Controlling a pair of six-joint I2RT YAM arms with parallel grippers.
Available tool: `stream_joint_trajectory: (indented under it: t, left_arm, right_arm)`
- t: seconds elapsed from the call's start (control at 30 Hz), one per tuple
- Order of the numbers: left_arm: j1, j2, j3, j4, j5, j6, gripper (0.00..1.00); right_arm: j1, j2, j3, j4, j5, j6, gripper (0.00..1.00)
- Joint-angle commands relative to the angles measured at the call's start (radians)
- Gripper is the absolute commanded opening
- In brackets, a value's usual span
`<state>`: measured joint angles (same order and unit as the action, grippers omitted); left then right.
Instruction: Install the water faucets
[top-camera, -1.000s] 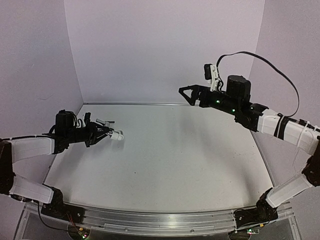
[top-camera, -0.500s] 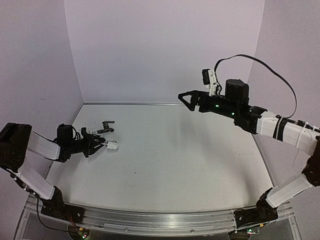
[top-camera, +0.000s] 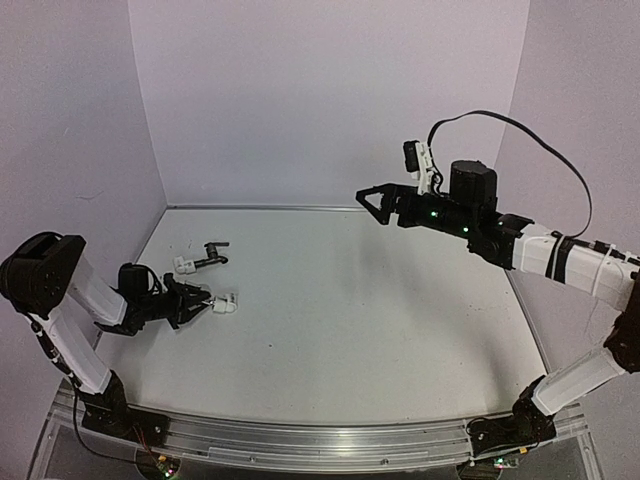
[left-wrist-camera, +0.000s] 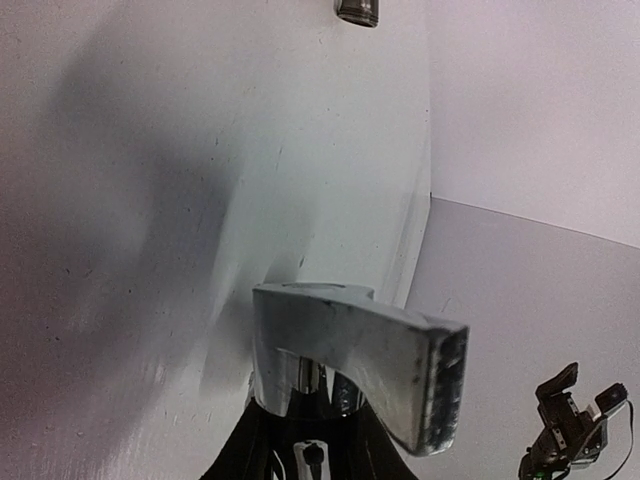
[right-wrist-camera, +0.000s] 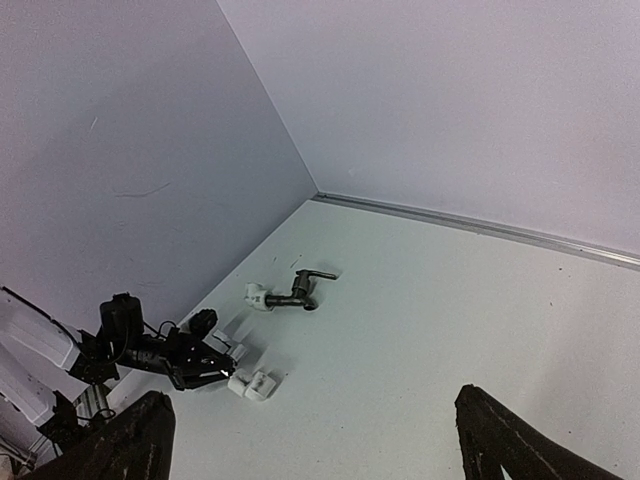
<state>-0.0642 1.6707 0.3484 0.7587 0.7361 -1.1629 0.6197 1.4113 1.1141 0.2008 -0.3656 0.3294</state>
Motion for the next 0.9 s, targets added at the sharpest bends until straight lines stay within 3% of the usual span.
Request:
stream_joint_trajectory:
  t: [0.0,0.2,0.27,0.3,0.53,0.7,0.87]
  left_arm:
    - [0.02,0.011,-0.015,0.066,0.002,-0.007,0.3]
    - [0.025,-0.002,-0.037,0.065,-0.005,-0.016,0.48]
    - [0.025,-0.005,-0.042,0.065,-0.002,-0.038,0.78]
    - [0.025,-0.007,-0.045,0.064,-0.003,-0.048,0.84]
    - [0.025,-0.096,-0.084,0.0,-0.049,-0.143,0.99]
    - [0.024,-0.238,-0.028,-0.409,-0.162,-0.085,1.0]
    - [0.025,-0.378,0.106,-0.873,-0.389,0.018,1.0]
  right_arm:
    - [0.001,-0.011,0.001,0.029,-0.016,-0.01,0.98]
    - [0.002,-0.012,0.002,0.029,-0.019,-0.006,0.98]
    - [0.001,-0.014,0.001,0.029,-0.021,-0.005,0.98]
    - [0.0,-0.014,0.002,0.029,-0.022,-0.004,0.98]
    - [0.001,-0.023,-0.001,0.029,-0.024,-0.001,0.98]
    - [0.001,-0.024,-0.003,0.031,-0.025,0.001,0.98]
    - [0.001,-0.03,-0.009,0.031,-0.021,-0.002,0.98]
